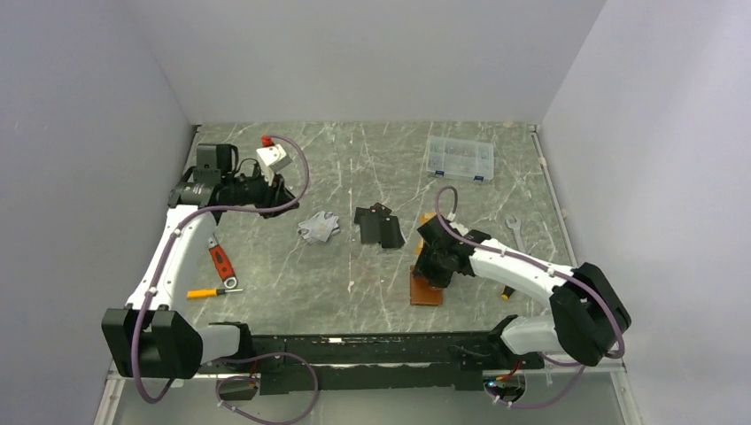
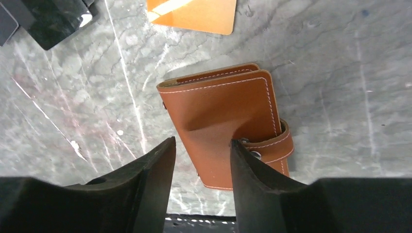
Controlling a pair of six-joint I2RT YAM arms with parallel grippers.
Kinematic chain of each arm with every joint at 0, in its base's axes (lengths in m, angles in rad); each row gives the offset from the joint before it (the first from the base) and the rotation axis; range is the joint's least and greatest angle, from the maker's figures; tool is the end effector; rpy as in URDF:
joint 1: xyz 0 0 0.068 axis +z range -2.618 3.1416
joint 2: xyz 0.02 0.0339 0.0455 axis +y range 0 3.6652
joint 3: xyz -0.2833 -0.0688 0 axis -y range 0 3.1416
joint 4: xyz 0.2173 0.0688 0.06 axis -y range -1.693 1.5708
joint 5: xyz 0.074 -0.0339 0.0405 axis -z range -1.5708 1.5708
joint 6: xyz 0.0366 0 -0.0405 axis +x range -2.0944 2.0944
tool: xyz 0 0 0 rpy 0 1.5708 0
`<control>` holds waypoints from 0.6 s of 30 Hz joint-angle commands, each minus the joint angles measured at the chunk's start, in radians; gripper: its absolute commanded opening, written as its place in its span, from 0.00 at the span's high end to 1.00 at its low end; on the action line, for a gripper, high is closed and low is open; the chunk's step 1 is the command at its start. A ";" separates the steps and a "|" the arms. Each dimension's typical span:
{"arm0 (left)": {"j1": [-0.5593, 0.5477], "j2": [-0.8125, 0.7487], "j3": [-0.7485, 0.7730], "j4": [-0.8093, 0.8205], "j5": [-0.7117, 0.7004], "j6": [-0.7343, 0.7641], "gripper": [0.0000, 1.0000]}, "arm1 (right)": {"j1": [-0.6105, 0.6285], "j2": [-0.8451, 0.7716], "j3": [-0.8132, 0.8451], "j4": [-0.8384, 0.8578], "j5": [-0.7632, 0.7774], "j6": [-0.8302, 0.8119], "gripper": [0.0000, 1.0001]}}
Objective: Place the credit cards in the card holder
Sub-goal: Close the card holder at the center of the board, then reset both arms
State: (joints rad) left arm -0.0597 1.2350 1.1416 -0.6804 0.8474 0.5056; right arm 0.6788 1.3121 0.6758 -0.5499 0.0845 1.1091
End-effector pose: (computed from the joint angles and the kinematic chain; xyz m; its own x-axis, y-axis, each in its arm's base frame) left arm 0.2168 -0.0404 0.3518 -0.3320 0.3410 -0.8795 0.8406 0.5299 -0.1119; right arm 0.1571 0.1228 0.2041 -0.8594 0.4529 -0.2372 0.3782 0.8754 0.3011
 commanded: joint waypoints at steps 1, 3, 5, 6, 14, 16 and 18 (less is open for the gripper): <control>0.046 -0.057 0.056 -0.083 0.025 -0.050 0.66 | 0.019 -0.049 0.109 -0.085 0.036 -0.110 0.46; 0.056 -0.077 0.063 -0.097 0.011 -0.063 0.45 | 0.025 -0.055 0.165 -0.054 0.021 -0.152 0.35; 0.080 -0.097 0.064 -0.093 -0.004 -0.087 0.41 | 0.029 -0.057 0.219 -0.001 -0.016 -0.201 0.25; 0.089 -0.106 0.065 -0.093 -0.012 -0.094 0.40 | 0.030 -0.056 0.246 0.023 -0.035 -0.226 0.16; 0.130 -0.131 0.085 -0.077 -0.137 -0.178 0.01 | 0.021 0.001 0.538 0.030 -0.146 -0.420 0.00; 0.139 -0.133 0.078 -0.051 -0.190 -0.224 0.01 | 0.000 0.008 0.599 -0.005 -0.137 -0.481 0.00; 0.143 -0.126 0.057 -0.021 -0.272 -0.269 0.01 | -0.033 0.017 0.649 -0.049 -0.129 -0.539 0.00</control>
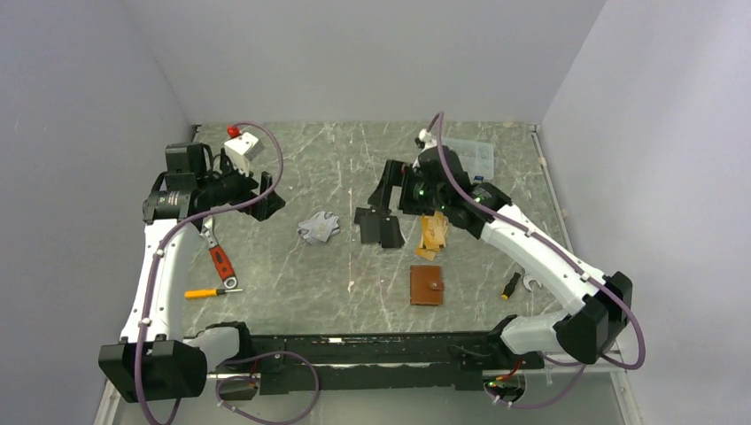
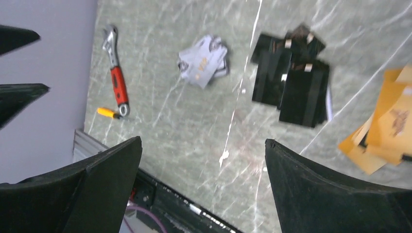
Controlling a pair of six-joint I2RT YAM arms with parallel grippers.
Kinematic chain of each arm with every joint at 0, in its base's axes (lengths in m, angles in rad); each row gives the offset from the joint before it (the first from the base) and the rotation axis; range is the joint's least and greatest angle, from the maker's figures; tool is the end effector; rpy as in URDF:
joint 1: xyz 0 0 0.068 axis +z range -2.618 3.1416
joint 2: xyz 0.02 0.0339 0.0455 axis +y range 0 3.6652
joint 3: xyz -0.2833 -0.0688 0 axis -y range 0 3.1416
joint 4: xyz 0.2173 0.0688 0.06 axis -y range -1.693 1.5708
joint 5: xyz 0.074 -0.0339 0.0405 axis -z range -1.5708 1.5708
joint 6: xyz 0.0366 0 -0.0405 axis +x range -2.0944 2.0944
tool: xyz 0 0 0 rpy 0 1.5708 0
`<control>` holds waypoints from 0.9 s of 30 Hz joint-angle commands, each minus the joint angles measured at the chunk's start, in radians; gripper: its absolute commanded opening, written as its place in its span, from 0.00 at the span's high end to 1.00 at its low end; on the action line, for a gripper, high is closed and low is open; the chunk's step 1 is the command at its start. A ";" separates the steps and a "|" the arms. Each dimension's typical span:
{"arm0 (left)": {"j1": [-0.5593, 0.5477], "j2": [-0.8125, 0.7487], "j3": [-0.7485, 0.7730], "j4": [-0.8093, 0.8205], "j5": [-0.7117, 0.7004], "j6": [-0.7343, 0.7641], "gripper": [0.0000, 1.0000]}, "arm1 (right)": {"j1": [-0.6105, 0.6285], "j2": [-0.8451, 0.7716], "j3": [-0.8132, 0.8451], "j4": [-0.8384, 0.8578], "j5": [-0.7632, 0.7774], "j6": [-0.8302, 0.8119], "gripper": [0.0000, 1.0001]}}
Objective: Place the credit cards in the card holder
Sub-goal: Reset both arms
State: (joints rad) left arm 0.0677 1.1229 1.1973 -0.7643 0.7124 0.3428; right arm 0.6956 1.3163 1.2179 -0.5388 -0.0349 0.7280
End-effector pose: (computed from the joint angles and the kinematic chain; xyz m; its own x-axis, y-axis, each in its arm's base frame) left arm 0.1892 -0.0112 0.3801 -0.4462 0.2247 -0.8663 0.6390 0.7577 -0.1326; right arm 0.1985 0.1674 0.3602 -0.7814 0.2139 -0.5862 -0.1903 0.8130 0.5503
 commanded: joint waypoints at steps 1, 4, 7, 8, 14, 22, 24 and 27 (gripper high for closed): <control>0.022 -0.006 -0.015 0.080 -0.166 -0.121 0.01 | -0.074 0.013 0.122 -0.080 -0.002 -0.176 0.00; 0.058 0.041 -0.045 0.092 -0.071 -0.091 0.01 | -0.214 -0.027 0.090 -0.069 0.016 -0.228 0.00; 0.089 0.090 -0.058 0.121 -0.028 -0.106 0.01 | -0.396 -0.082 -0.013 -0.028 0.026 -0.230 0.00; 0.090 0.092 -0.080 0.178 -0.049 -0.119 0.01 | -0.448 -0.099 -0.057 -0.005 0.064 -0.228 0.00; 0.092 0.063 -0.316 0.585 -0.177 -0.154 0.01 | -0.563 -0.266 -0.468 0.386 0.422 -0.385 0.00; 0.095 0.202 -0.522 1.003 -0.206 -0.207 0.01 | -0.620 -0.169 -0.711 0.830 0.601 -0.473 0.00; 0.097 0.208 -0.595 1.171 -0.194 -0.211 0.00 | -0.620 -0.120 -0.748 0.930 0.585 -0.509 0.00; 0.104 0.224 -0.630 1.237 -0.228 -0.202 0.01 | -0.620 -0.073 -0.810 1.094 0.581 -0.564 0.00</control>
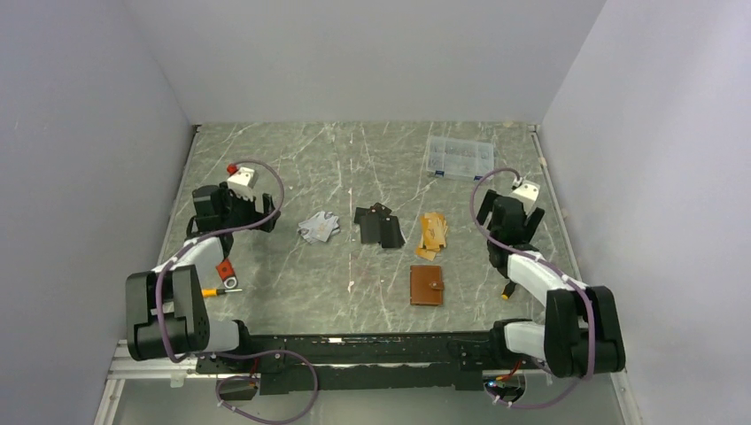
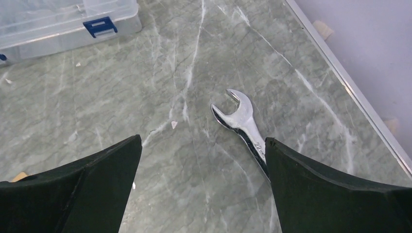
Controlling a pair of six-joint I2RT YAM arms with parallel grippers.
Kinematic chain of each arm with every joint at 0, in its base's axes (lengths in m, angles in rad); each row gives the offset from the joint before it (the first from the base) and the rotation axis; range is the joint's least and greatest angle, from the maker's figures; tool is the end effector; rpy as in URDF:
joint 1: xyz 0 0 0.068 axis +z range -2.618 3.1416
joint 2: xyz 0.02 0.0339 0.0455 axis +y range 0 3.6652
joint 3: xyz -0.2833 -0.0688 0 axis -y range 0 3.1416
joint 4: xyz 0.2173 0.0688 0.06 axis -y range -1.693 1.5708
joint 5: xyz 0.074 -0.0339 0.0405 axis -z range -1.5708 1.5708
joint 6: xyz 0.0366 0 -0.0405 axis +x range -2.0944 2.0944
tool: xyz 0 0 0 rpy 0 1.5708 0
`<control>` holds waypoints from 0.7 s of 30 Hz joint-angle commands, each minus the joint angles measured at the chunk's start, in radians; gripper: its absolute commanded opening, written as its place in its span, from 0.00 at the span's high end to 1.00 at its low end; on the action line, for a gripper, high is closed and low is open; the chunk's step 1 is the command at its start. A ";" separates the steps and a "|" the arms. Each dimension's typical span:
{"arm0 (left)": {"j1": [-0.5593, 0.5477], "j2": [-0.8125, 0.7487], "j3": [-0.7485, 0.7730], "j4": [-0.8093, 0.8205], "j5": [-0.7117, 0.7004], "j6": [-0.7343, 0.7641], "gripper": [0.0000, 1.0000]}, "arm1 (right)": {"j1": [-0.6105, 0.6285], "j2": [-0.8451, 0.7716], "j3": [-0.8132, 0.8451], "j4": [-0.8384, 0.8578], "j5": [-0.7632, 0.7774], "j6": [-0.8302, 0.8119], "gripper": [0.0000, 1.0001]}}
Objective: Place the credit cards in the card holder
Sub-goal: Reset both arms
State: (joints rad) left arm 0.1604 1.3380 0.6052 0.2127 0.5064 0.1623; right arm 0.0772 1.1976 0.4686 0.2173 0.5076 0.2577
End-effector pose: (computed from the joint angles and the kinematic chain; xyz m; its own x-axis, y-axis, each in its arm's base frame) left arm 0.2479 0.0221 0.2357 -0.4396 0.0720 -0.8953 0.3515 0.9311 -0.0977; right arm 0.2119 -0.0015 0.2254 -0.3816 0.1939 -0.9038 0.4679 0.8838 -0.0079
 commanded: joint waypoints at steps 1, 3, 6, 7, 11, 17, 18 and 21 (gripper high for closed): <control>0.020 0.021 -0.050 0.291 -0.011 -0.029 0.01 | -0.001 0.061 -0.078 0.385 0.039 -0.103 0.00; 0.030 0.034 -0.091 0.364 -0.013 -0.044 0.01 | -0.002 0.097 -0.108 0.467 0.030 -0.117 0.00; 0.034 0.037 -0.177 0.520 -0.021 -0.063 0.01 | -0.001 0.150 -0.120 0.561 0.025 -0.130 0.00; 0.034 0.025 -0.180 0.501 -0.028 -0.049 0.01 | -0.001 0.158 -0.115 0.566 0.027 -0.131 0.00; 0.031 -0.013 -0.282 0.636 -0.027 -0.045 0.01 | -0.003 0.191 -0.148 0.691 0.011 -0.150 0.00; -0.026 -0.008 -0.368 0.783 -0.146 -0.013 0.01 | 0.004 0.250 -0.259 0.937 -0.061 -0.190 0.00; -0.051 0.014 -0.391 0.871 -0.192 -0.023 0.01 | 0.007 0.289 -0.259 0.984 -0.048 -0.203 0.00; -0.045 -0.006 -0.383 0.822 -0.188 -0.021 0.01 | -0.002 0.289 -0.224 0.904 -0.063 -0.175 0.00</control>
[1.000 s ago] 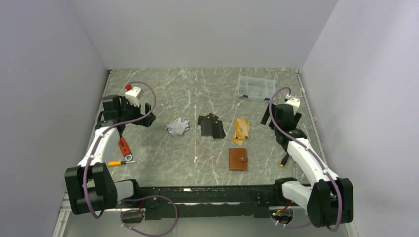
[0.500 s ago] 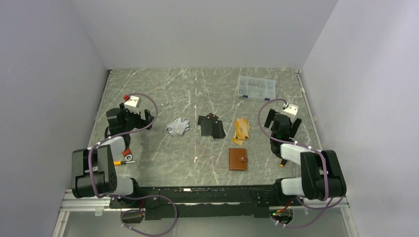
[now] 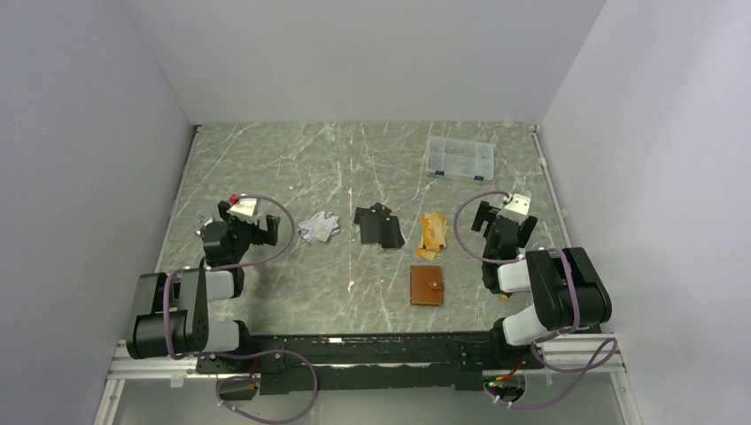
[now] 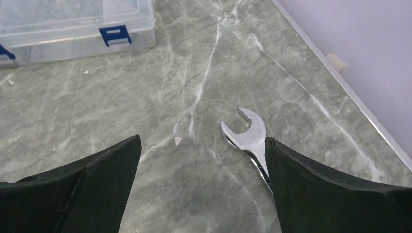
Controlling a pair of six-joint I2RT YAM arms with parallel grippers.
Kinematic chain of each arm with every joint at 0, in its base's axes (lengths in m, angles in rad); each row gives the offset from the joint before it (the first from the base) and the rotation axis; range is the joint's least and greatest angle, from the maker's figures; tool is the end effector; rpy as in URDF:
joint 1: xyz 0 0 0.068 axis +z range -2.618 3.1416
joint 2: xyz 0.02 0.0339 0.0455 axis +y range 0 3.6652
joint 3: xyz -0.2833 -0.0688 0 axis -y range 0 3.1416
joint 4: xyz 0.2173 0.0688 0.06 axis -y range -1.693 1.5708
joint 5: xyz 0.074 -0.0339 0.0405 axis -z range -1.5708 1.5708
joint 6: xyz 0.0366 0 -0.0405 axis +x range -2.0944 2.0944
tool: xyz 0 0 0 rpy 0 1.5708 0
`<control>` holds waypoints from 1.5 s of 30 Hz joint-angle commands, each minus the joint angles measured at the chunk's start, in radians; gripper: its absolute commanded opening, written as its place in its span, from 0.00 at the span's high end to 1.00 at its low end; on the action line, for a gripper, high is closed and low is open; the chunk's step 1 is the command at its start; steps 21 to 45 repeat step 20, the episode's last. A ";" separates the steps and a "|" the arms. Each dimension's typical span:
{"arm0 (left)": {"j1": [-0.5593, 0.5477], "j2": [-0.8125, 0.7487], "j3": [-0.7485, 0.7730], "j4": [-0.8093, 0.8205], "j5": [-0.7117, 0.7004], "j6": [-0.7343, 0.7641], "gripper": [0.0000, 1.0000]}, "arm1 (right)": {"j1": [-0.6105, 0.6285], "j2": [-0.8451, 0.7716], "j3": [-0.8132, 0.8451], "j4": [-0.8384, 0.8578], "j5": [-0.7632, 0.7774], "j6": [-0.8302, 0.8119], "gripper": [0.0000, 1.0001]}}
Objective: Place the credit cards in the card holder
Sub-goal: Reset both arms
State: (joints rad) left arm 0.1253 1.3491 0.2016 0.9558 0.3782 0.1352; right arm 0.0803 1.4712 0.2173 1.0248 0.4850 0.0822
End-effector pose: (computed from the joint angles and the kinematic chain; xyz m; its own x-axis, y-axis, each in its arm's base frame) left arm 0.2078 0.0125 0.1958 -0.1545 0.1068 -0.9822 0.2668 0.9617 0.0626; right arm 0.2208 0.0007 0.1835 -0.1943 0.0572 -0.9793 0.3989 0.9166 -0.0256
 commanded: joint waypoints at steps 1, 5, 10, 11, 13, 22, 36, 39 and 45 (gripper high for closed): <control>-0.010 0.003 0.008 0.144 -0.059 -0.010 0.01 | -0.015 0.018 0.033 0.090 -0.048 0.006 0.00; -0.008 -0.003 0.007 0.135 -0.059 -0.010 0.01 | -0.026 0.006 0.029 0.081 -0.059 0.016 0.00; -0.009 -0.006 0.008 0.126 -0.061 -0.009 0.01 | -0.026 0.005 0.026 0.088 -0.059 0.013 0.00; -0.008 -0.001 0.005 0.141 -0.060 -0.014 0.01 | -0.026 0.006 0.025 0.090 -0.058 0.013 0.00; -0.009 -0.010 0.017 0.100 -0.064 -0.003 0.01 | -0.027 0.005 0.024 0.093 -0.058 0.012 0.00; -0.016 -0.013 0.016 0.094 -0.081 0.001 0.01 | -0.025 0.005 0.024 0.093 -0.059 0.012 0.00; -0.016 -0.013 0.016 0.094 -0.081 0.001 0.01 | -0.025 0.005 0.024 0.093 -0.059 0.012 0.00; -0.016 -0.013 0.016 0.094 -0.081 0.001 0.01 | -0.025 0.005 0.024 0.093 -0.059 0.012 0.00; -0.016 -0.013 0.016 0.094 -0.081 0.001 0.01 | -0.025 0.005 0.024 0.093 -0.059 0.012 0.00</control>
